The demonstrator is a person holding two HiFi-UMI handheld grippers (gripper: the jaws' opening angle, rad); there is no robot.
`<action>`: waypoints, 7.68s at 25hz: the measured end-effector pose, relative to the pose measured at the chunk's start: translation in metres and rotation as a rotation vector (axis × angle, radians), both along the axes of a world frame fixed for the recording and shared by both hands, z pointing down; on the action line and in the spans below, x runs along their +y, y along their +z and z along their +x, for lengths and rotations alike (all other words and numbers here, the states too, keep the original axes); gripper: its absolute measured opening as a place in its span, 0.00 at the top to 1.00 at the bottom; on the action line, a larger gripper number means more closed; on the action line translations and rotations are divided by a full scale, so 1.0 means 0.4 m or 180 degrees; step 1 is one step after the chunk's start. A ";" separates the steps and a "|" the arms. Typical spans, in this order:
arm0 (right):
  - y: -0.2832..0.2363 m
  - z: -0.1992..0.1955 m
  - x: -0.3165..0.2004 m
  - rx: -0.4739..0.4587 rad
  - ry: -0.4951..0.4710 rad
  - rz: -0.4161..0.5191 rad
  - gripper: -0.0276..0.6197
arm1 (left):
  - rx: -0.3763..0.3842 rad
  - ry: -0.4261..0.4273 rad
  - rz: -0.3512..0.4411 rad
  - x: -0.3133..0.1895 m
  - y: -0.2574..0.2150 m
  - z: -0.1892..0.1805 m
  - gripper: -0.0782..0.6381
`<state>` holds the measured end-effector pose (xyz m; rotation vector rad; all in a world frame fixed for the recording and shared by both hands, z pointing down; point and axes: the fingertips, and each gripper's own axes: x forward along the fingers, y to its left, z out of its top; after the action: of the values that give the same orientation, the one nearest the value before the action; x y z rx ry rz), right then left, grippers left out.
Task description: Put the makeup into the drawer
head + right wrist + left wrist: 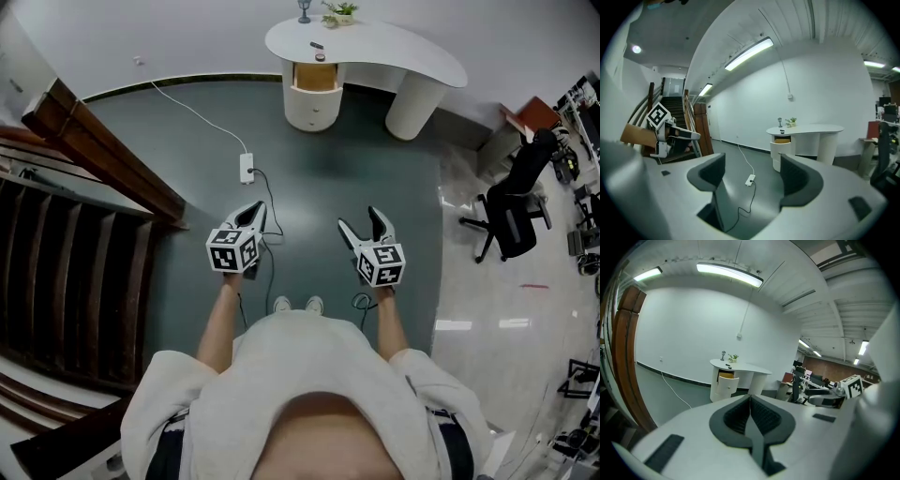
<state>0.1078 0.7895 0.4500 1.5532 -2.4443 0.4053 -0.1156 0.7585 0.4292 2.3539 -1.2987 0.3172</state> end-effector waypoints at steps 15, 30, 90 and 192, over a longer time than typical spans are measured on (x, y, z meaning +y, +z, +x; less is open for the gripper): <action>0.042 0.112 -0.066 0.0210 0.0074 -0.0078 0.44 | 0.0010 -0.0060 -0.0102 -0.039 0.040 0.114 0.87; 0.100 0.122 -0.465 0.0320 0.0126 -0.0154 0.47 | 0.0135 -0.0017 -0.0143 -0.455 0.107 0.134 0.87; 0.272 0.154 -2.065 0.0260 -0.0545 -0.0637 0.50 | -0.0132 -0.0173 -0.0517 -2.058 0.173 0.298 0.87; 1.092 -0.166 -2.062 0.3237 -0.3785 -0.1634 0.61 | 0.0026 -0.0228 -0.1312 -2.095 0.474 0.017 0.87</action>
<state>0.0415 -0.0352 0.8868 -0.0993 -1.7398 -0.0295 -0.1090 -0.0796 0.6188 1.9572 -1.1796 0.4997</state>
